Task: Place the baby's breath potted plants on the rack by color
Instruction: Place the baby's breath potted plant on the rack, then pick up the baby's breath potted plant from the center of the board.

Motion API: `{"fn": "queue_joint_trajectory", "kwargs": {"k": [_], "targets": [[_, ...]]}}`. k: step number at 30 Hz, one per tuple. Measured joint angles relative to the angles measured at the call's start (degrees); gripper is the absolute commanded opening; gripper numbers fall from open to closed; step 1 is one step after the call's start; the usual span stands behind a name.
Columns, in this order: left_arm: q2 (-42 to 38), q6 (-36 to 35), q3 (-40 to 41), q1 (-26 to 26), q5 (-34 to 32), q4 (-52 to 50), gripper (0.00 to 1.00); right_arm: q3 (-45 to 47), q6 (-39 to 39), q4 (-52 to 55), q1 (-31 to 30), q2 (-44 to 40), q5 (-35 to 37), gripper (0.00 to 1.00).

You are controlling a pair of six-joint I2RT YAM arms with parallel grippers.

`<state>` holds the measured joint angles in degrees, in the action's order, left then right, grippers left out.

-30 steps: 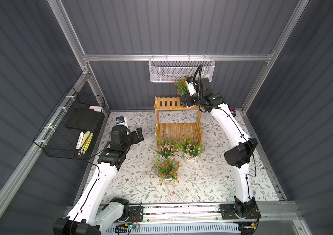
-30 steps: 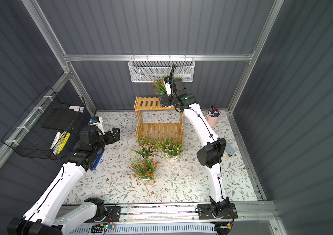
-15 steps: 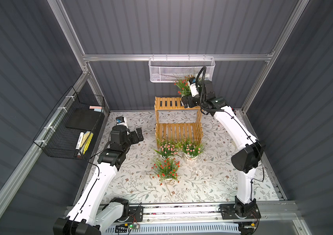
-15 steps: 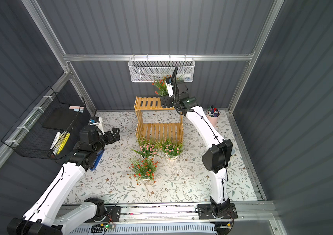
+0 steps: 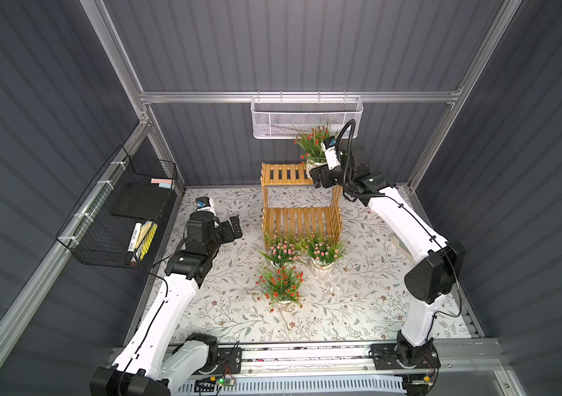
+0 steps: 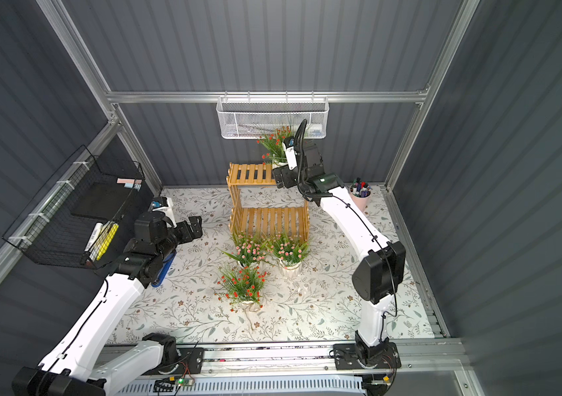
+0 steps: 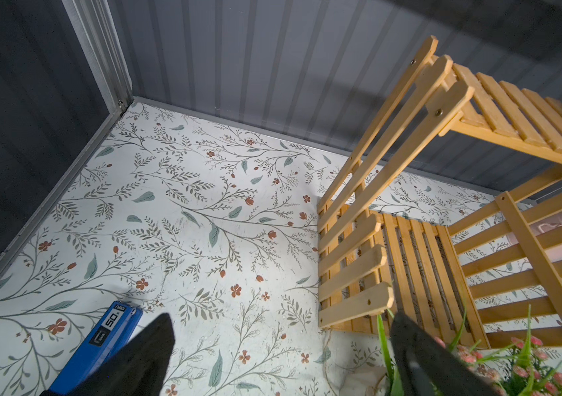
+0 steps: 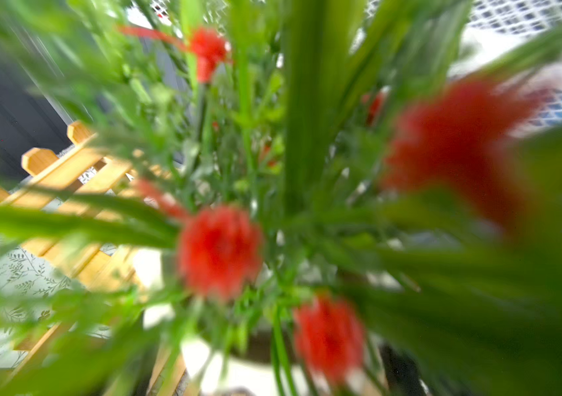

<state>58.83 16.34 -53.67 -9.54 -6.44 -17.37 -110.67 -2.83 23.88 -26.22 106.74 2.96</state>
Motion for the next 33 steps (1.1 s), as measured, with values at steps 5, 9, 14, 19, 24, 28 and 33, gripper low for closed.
{"fn": "queue_joint_trajectory", "kwargs": {"k": [5, 9, 14, 19, 24, 28, 33], "targets": [[0.87, -0.04, -0.28, 0.00, -0.48, -1.03, 0.99, 6.97, 0.00, -3.58, -0.02, -5.62, -0.57, 0.99], [2.80, -0.68, -3.21, 0.00, -0.13, -3.17, 0.99, 13.49, 0.22, -5.01, -0.13, -11.89, -1.36, 0.99], [2.91, -0.90, -4.04, 0.00, 2.71, -4.07, 0.99, 26.21, 0.94, -5.92, -3.61, -23.63, -0.72, 0.99], [1.92, -0.48, -2.27, -2.67, 4.76, -4.63, 0.99, 39.65, 3.23, -5.20, -12.39, -35.47, 0.26, 0.99], [-3.78, 1.49, 3.15, -10.88, 4.76, -5.31, 0.99, 52.00, 8.35, -3.48, -14.34, -45.97, 0.50, 0.99], [-11.89, 4.28, 10.16, -17.94, 4.37, -4.68, 0.99, 57.59, 10.99, -2.14, -14.34, -50.47, 1.90, 0.99], [-16.87, 6.88, 13.49, -27.15, 1.25, -5.05, 0.99, 58.82, 12.28, -2.03, -14.34, -51.08, 3.89, 0.99]]}}
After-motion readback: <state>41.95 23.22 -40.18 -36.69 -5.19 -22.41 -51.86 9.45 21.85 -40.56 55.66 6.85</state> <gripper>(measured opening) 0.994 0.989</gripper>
